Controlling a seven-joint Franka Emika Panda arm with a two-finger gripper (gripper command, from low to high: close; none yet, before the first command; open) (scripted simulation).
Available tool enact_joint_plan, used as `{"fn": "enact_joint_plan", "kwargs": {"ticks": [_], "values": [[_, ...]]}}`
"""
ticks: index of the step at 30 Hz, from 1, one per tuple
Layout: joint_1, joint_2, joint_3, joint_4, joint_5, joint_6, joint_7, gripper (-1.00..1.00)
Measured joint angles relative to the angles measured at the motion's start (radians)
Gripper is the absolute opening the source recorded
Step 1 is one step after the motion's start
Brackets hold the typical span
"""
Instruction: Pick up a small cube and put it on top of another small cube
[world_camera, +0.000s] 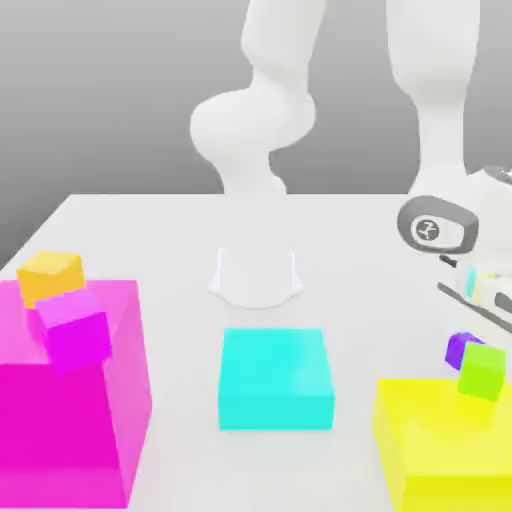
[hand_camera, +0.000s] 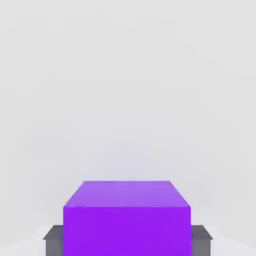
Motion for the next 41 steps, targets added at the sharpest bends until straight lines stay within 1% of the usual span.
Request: {"fn": "enact_joint_plan", "kwargs": {"ticks": [2, 4, 8, 10, 12, 13, 18, 20, 24, 31, 34, 35, 37, 38, 41], "values": [[0.006, 0.008, -0.006, 0.002, -0.004, 0.007, 0.003, -1.0], [-0.019, -0.043, 0.023, -0.01, 0.017, -0.034, -0.014, -1.0], [-0.053, -0.177, 0.08, -0.037, 0.107, -0.139, -0.085, -1.0], [-0.066, -0.201, 0.09, -0.006, 0.121, -0.182, -0.154, -1.0], [-0.094, -0.223, 0.076, 0.04, 0.119, -0.235, -0.232, -1.0], [-0.123, -0.243, 0.055, 0.06, 0.116, -0.269, -0.261, -1.0], [-0.37, -0.379, -0.067, 0.142, 0.086, -0.465, -0.354, -1.0], [-0.448, -0.435, -0.116, 0.172, 0.072, -0.545, -0.387, -1.0], [-0.555, -0.529, -0.221, 0.217, 0.045, -0.676, -0.438, -1.0], [-0.744, -0.677, -0.398, 0.258, -0.003, -0.866, -0.502, -1.0], [-0.83, -0.708, -0.492, 0.263, 0.008, -0.921, -0.51, -1.0], [-0.858, -0.698, -0.53, 0.254, 0.016, -0.91, -0.515, -1.0], [-0.88, -0.667, -0.57, 0.216, 0.024, -0.849, -0.523, -1.0], [-0.884, -0.652, -0.58, 0.196, 0.027, -0.816, -0.527, 1.0], [-0.884, -0.652, -0.58, 0.196, 0.027, -0.816, -0.527, 1.0]]}}
